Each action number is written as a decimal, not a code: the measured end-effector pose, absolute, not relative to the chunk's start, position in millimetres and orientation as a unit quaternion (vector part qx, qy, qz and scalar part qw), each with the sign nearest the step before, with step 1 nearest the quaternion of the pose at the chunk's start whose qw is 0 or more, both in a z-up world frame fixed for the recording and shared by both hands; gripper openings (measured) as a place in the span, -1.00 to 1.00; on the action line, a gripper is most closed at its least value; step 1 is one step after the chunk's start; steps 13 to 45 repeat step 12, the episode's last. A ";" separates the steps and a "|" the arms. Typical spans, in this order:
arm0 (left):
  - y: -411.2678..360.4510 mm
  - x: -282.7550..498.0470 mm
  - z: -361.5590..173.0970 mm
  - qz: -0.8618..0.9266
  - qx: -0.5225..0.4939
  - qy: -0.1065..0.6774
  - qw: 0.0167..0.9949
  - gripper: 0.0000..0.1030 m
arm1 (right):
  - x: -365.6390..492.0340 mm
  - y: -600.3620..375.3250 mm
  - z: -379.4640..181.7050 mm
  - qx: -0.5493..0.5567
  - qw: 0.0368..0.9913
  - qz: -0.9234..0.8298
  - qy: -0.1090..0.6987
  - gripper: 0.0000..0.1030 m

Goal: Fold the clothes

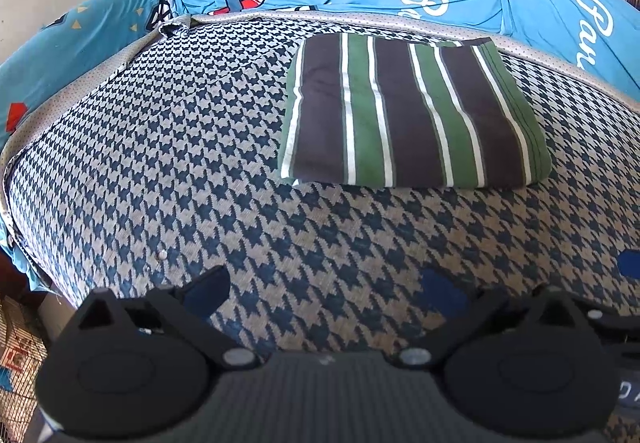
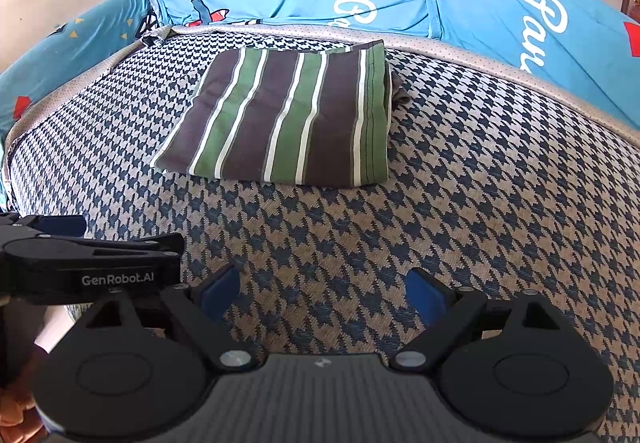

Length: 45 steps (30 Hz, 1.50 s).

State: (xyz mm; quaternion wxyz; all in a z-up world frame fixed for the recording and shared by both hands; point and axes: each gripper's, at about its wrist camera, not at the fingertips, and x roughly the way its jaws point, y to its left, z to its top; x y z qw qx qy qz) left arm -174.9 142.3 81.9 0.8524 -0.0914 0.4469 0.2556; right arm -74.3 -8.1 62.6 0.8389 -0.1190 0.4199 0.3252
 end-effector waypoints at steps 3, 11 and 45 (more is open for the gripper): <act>142.0 -175.7 81.9 0.253 -0.097 0.448 0.852 1.00 | -74.5 -8.3 62.4 -0.119 0.839 0.325 0.420 0.75; 137.7 -176.9 83.3 0.252 -0.094 0.442 0.856 1.00 | -74.4 -9.7 63.4 -0.117 0.842 0.323 0.416 0.75; 136.7 -176.7 83.5 0.254 -0.091 0.442 0.855 1.00 | -74.1 -10.3 63.8 -0.117 0.843 0.322 0.415 0.75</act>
